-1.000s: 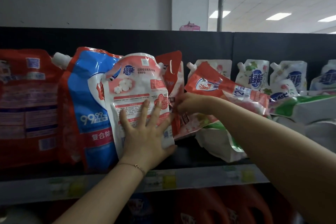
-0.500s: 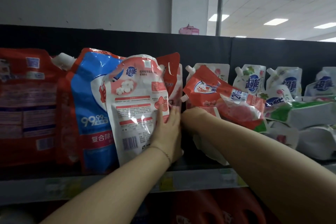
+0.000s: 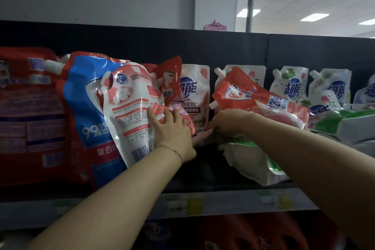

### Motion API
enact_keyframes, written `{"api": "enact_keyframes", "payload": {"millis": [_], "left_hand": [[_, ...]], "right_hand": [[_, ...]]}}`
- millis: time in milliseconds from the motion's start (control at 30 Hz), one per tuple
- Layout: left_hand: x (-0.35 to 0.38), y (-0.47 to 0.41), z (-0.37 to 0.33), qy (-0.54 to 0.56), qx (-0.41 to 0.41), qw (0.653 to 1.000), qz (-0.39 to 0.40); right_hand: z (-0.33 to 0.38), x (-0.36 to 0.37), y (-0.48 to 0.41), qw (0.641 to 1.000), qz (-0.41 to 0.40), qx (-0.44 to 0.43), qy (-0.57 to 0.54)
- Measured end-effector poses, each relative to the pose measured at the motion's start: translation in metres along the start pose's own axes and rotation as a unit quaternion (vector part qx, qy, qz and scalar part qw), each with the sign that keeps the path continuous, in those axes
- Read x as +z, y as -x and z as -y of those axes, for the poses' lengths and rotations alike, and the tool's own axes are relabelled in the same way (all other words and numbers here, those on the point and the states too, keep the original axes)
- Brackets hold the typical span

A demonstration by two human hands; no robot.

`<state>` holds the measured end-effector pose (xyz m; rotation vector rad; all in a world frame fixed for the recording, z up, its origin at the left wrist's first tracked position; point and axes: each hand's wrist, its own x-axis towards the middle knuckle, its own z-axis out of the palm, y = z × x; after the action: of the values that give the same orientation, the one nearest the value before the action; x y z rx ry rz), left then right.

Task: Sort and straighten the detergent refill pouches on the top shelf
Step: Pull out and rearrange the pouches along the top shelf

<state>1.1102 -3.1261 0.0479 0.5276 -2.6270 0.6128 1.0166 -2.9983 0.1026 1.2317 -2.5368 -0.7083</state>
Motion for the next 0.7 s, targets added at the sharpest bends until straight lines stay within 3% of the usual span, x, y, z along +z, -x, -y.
{"api": "enact_keyframes", "payload": {"millis": [200,333,400,500,600,700], "left_hand": [[0.001,0.008,-0.006,-0.031,0.046,0.998,-0.025],[-0.022,0.013,-0.012,0.021,0.061,0.998,0.021],[-0.041,0.003,-0.008,0.124,0.045,0.991,-0.027],[-0.053,-0.023,-0.003,0.304,0.009,0.947,-0.105],[-0.056,-0.048,0.001,0.304,-0.019,0.937,-0.175],[-0.056,-0.073,0.004,0.273,-0.083,0.95,-0.129]], "right_hand": [[0.012,0.003,-0.005,0.999,-0.022,0.033,0.008],[0.036,-0.004,-0.008,0.997,0.069,0.044,-0.007],[0.045,-0.003,-0.01,0.992,0.113,0.063,-0.013],[0.054,0.005,-0.014,0.989,0.124,0.076,0.021],[0.059,0.013,-0.017,0.989,0.105,0.1,0.01],[0.058,0.02,-0.021,0.991,0.073,0.105,0.023]]}}
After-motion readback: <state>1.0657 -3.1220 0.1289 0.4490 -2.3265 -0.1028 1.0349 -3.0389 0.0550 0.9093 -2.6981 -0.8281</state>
